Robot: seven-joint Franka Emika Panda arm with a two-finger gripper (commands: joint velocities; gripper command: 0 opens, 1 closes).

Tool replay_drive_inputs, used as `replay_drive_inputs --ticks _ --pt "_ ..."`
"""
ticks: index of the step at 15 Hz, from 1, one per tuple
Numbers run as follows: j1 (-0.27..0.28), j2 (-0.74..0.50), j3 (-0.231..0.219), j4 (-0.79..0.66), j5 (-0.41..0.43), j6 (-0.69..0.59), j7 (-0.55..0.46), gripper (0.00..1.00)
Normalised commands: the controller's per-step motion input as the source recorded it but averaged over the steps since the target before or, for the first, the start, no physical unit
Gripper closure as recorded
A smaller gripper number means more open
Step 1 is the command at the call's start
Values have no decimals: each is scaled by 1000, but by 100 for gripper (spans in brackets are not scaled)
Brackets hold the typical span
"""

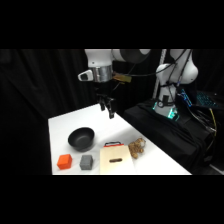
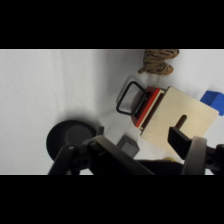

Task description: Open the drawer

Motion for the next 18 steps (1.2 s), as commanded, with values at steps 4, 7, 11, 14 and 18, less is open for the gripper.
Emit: replay_drive_inputs --ticks 4,7,11,14,18 --pt "-28 37 2 23 -1 36 49 0" --pt "-49 47 -21 -4 47 119 91 0" --pt "-45 60 -12 -55 139 227 82 0" --pt "-39 79 10 -89 235 280 4 0" --pt "-36 95 24 -80 211 263 -25 0"
